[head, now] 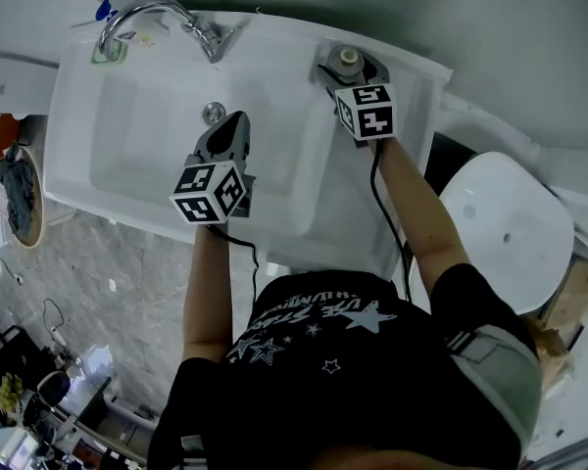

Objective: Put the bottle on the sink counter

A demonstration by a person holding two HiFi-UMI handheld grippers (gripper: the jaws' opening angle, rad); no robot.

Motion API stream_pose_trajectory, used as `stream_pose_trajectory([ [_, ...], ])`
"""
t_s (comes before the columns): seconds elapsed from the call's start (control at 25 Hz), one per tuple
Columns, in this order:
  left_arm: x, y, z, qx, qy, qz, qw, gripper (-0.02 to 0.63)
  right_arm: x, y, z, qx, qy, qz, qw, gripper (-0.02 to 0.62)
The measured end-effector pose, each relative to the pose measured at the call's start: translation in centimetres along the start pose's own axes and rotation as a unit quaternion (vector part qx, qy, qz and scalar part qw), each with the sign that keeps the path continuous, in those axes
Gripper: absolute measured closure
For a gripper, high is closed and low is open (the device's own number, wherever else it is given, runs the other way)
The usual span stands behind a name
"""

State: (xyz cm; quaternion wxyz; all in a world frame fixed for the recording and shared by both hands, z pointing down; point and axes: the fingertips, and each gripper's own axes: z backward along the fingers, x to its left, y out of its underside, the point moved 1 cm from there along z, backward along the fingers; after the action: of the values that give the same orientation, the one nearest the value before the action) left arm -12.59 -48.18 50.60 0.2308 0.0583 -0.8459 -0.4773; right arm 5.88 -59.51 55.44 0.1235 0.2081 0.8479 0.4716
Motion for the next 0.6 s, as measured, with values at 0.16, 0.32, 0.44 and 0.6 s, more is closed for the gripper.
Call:
stream_pose_trajectory([
  [0.16,0.03,-0.16,-0.24,-0.002,-0.003,-0.003,1.0,0.597,0.14,0.08,-0.32,0.003,0.0,0.0,1.0,0.276],
  [0.32,0.02,-0.27,-0.48,-0.003,-0.004,-0.004,1.0,0.597,0.22,0.09,-0.66,0.003,0.002,0.006,1.0,0.276],
  [0.44,-0.01,-0.4,-0.6,-0.005,-0.005,-0.005,1.0,0.597,0.19,0.08,-0.75,0.003,0.006,0.012,1.0,0.276],
  [0.6,-0.02,-0.54,-0.66,-0.008,-0.004,-0.005,0.9999,0.597,0.26,0.21,-0.79,0.001,0.008,0.018,1.0,0.276],
])
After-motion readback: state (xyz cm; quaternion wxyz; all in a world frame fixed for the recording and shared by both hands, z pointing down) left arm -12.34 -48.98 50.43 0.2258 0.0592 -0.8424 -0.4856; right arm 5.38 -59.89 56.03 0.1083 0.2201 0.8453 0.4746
